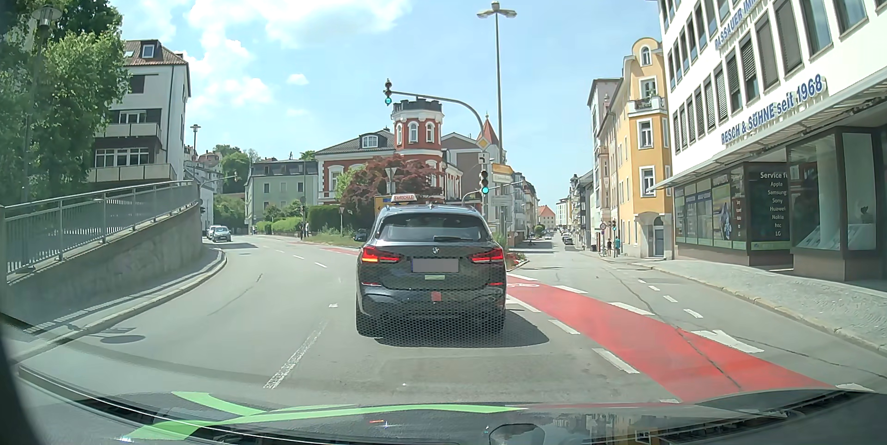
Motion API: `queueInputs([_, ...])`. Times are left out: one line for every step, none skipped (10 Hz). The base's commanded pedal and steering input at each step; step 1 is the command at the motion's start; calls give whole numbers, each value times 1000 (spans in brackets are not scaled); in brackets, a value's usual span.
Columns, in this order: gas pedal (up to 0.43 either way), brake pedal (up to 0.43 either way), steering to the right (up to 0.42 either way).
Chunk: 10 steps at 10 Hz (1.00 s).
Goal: Follow the waypoints while adhering to traffic rules and regulations
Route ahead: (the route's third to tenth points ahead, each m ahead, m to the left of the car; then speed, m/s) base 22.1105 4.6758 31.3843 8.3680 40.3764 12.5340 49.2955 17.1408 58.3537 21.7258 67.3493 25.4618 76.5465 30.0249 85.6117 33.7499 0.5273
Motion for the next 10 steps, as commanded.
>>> queueInputs([150, 0, -60])
queueInputs([197, 0, -60])
queueInputs([228, 0, -63])
queueInputs([260, 0, -68])
queueInputs([287, 0, -71])
queueInputs([299, 0, -73])
queueInputs([299, 0, -76])
queueInputs([299, 0, -76])
queueInputs([299, 0, -77])
queueInputs([299, 0, -78])
